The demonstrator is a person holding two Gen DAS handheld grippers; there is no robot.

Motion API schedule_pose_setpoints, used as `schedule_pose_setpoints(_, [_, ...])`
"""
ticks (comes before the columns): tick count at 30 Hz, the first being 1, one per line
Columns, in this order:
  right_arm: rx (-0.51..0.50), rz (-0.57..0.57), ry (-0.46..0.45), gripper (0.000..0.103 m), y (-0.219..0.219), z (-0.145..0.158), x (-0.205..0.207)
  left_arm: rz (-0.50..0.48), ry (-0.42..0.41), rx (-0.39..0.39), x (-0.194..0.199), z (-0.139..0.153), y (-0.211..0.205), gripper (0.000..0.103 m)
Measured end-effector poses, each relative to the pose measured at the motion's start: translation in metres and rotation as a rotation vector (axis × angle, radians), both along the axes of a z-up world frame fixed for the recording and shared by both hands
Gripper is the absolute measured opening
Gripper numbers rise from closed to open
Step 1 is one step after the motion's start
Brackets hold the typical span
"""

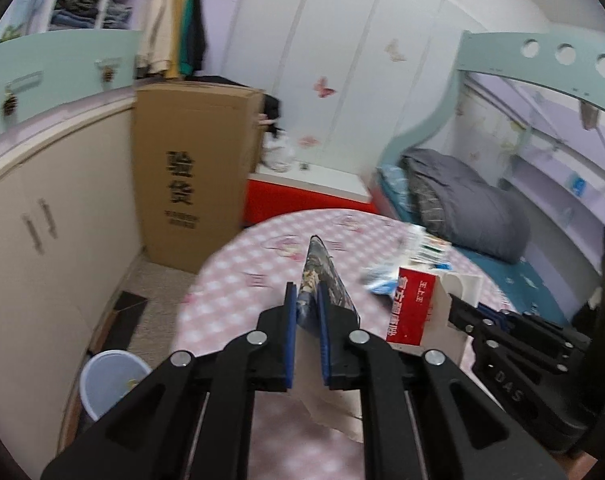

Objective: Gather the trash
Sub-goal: 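Carry the newspaper and white-red box over the wastebasket and open both tools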

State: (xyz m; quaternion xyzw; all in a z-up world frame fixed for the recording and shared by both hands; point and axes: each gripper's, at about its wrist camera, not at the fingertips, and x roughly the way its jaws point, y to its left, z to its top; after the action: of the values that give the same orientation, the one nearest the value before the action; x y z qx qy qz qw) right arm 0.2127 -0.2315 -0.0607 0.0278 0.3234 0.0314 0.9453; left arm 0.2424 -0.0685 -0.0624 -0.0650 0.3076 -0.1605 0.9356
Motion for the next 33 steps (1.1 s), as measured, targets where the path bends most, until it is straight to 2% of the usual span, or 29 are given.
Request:
schedule_pose_setpoints(9, [0.021, 0.188, 0.027, 0.009, 0.116, -0.012, 0.047, 0.202, 0.033, -0.012, 0.017, -0.006, 0.112, 0.009])
schedule_pose_setpoints(16, [0.019, 0.327, 0.078, 0.009, 0.211, -0.037, 0.087, 0.356, 0.081, -0.01, 0.039, -0.029, 0.202, 0.009])
schedule_pose_setpoints(25, [0.003, 0.421, 0.171, 0.009, 0.299, -0.094, 0.131, 0.512, 0.192, 0.018, 0.076, -0.089, 0.283, 0.008])
schedule_pose_setpoints(33, [-0.001, 0.416, 0.269, 0.009, 0.322, -0.145, 0.159, 0.559, 0.306, 0.025, 0.118, -0.151, 0.309, 0.005])
